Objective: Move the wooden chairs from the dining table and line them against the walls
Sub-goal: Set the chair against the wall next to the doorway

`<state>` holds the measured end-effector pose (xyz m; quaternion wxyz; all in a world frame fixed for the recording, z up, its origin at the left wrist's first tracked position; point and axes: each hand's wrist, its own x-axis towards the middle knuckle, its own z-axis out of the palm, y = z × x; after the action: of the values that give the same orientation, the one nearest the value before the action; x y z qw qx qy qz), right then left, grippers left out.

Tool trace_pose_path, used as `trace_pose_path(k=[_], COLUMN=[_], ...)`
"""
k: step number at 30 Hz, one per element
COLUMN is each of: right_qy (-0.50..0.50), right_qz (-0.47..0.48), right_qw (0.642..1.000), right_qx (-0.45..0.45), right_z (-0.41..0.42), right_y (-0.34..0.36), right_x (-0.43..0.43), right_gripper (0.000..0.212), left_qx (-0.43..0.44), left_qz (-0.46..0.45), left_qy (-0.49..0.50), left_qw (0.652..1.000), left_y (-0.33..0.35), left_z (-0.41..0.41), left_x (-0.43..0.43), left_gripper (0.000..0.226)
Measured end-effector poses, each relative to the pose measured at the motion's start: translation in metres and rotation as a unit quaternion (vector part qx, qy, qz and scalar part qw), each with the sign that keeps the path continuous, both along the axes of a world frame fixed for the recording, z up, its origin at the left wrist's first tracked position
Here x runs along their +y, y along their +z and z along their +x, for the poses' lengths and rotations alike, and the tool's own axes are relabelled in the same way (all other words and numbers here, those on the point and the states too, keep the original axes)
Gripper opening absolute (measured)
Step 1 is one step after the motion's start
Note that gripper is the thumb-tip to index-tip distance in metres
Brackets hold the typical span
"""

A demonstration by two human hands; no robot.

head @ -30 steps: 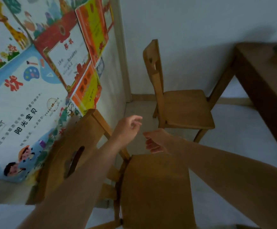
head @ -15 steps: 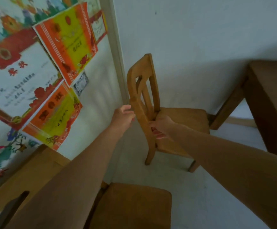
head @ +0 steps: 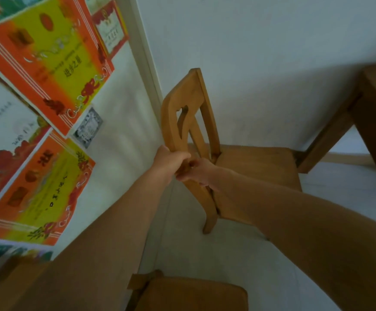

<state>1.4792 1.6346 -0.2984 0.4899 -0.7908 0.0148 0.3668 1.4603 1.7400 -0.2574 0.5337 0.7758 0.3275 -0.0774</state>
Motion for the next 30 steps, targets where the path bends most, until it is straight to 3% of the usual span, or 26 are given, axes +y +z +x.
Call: trace_pose_path(k=[3,6,10,17,23,26,30], right_qy=[0.007,0.014,0.014,-0.006,-0.016,-0.021,-0.008], right_qz=[0.011,0.012,-0.021,-0.006,0.01,0.018,0.015], right_qw=[1.0,1.0,0.999,0.997,0.999,1.0,1.0], right_qx=[0.008,0.006,-0.029,-0.072,-0.035,-0.014,0.009], right_z=[0.005,0.008,0.011,-0.005,-0.03,-0.048,-0.074], right_y=[-0.011,-0.019,-0.024,-0.03,-0.027,-0.024,-0.019], right_x=[0.009,0.019,0.023,0.034,0.072,0.097,0.129], right_gripper=[0.083,0.088,0.078,0.081,0.093,0.106,0.108], left_qx=[0.023,0.025,0.005,-0.014,-0.018,-0.017,-0.002], left_qz=[0.034,0.062,0.099,0.113,0.113,0.116,0.119], left_qy=[-0.042,-0.073,-0.101,-0.125,-0.134,-0.138,-0.13], left_qw=[0.998,0.995,0.99,0.986,0.984,0.983,0.984], left_y=[0.001,0.001,-0.003,-0.008,-0.005,0.0,0.005], left_z=[0.01,0.014,0.016,0.004,-0.025,-0.044,-0.074], left_x=[0.005,0.008,0.007,0.024,0.064,0.094,0.127], left_gripper=[0.04,0.059,0.066,0.06,0.047,0.048,0.049])
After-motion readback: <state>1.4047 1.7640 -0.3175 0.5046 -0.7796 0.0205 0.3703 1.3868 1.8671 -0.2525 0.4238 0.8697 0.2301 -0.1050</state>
